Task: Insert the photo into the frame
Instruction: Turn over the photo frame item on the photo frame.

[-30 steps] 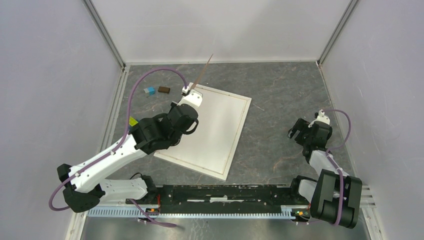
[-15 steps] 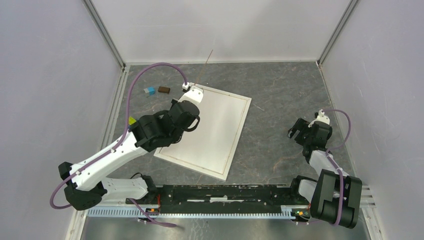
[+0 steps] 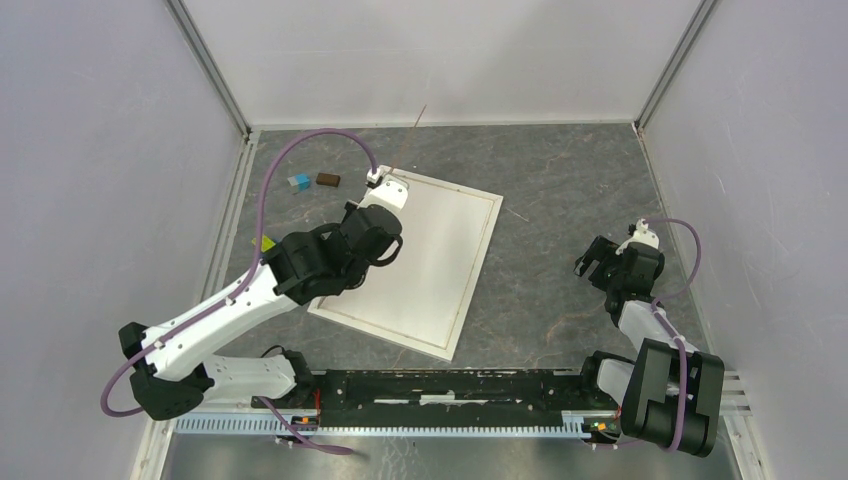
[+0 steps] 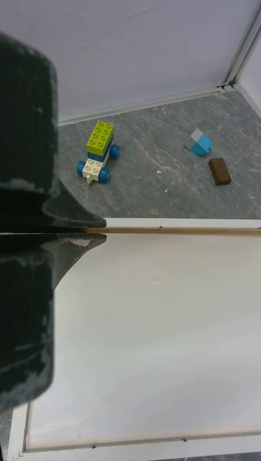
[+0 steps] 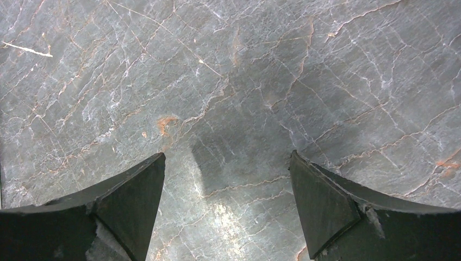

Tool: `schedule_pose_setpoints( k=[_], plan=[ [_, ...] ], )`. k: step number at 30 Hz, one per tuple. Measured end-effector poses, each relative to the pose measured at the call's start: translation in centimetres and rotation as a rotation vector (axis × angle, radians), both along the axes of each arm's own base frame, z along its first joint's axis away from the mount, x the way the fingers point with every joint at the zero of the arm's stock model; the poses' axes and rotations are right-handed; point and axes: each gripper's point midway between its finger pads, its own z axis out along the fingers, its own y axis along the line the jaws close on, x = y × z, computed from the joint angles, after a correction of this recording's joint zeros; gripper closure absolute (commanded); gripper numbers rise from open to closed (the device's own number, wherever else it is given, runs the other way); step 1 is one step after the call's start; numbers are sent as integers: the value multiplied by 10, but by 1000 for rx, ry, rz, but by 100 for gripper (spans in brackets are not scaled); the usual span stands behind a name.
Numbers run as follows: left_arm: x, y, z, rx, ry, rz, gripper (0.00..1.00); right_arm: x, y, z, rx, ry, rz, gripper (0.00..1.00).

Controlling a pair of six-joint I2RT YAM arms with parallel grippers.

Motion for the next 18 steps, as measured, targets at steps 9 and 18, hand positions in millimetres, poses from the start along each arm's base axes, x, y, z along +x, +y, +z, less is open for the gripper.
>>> schedule_pose_setpoints(
  k=[9,18],
  plan=[
    [0,3,-5,2,-5,27,98,0,0,0,0,0,0,11],
    [-1,6,-8,0,-16,39,98,-1,0,-1,1,0,1,11]
  ],
)
